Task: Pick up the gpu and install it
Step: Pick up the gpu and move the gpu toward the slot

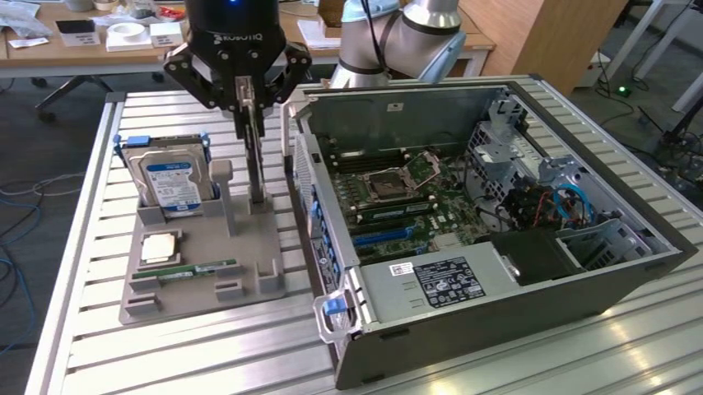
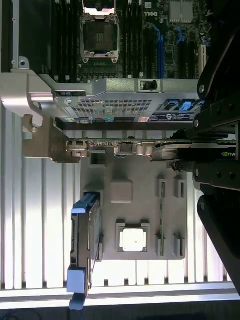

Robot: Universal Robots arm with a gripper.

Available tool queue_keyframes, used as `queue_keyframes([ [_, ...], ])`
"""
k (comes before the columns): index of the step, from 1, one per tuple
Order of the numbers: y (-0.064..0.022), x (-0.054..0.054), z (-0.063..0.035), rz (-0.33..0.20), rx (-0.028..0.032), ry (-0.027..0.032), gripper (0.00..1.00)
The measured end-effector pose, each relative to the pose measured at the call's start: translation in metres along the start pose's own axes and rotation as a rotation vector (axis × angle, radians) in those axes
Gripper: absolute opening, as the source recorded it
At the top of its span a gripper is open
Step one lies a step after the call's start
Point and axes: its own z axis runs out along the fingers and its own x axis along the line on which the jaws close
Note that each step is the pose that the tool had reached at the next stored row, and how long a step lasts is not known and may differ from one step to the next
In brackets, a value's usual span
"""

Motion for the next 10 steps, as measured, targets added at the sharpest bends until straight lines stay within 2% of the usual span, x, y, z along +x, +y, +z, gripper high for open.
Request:
queue_keyframes([
  [10,0.0002,-0.0001,-0.0044,0.000,0.0000,0.0001,0.26],
])
